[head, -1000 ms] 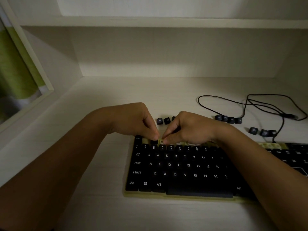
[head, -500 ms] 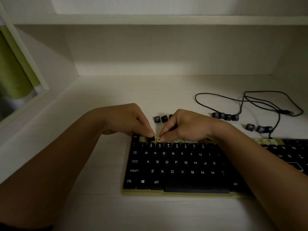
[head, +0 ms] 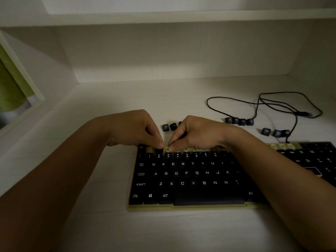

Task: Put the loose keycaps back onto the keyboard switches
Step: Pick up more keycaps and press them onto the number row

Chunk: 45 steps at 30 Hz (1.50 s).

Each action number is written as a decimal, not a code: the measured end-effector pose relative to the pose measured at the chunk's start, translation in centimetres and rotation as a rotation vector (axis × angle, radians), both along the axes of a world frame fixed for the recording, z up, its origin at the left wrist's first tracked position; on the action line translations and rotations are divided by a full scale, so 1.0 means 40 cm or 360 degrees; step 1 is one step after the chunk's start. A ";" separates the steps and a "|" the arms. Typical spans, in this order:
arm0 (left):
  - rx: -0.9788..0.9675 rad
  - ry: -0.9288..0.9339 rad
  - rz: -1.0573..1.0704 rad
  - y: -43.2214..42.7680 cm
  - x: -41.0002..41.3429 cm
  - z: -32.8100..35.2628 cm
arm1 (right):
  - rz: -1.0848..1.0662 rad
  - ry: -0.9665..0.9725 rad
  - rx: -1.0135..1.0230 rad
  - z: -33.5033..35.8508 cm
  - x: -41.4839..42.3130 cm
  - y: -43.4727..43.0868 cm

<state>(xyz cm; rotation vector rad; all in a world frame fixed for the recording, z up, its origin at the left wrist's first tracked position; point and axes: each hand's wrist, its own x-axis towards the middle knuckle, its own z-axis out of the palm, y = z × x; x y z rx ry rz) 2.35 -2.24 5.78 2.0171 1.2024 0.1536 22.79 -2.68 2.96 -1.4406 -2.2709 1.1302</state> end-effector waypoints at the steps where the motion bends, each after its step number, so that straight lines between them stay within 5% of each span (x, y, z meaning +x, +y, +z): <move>1: 0.0046 0.0024 -0.0020 -0.002 0.004 0.002 | -0.0004 0.0005 -0.0007 0.000 0.001 0.000; 37: -0.0147 -0.0170 0.0237 0.017 0.001 -0.020 | 0.0017 0.0046 -0.0035 -0.002 0.005 0.007; 45: 0.0270 -0.0242 0.0647 0.077 0.063 -0.055 | 0.0060 0.0076 -0.0057 -0.003 0.014 0.005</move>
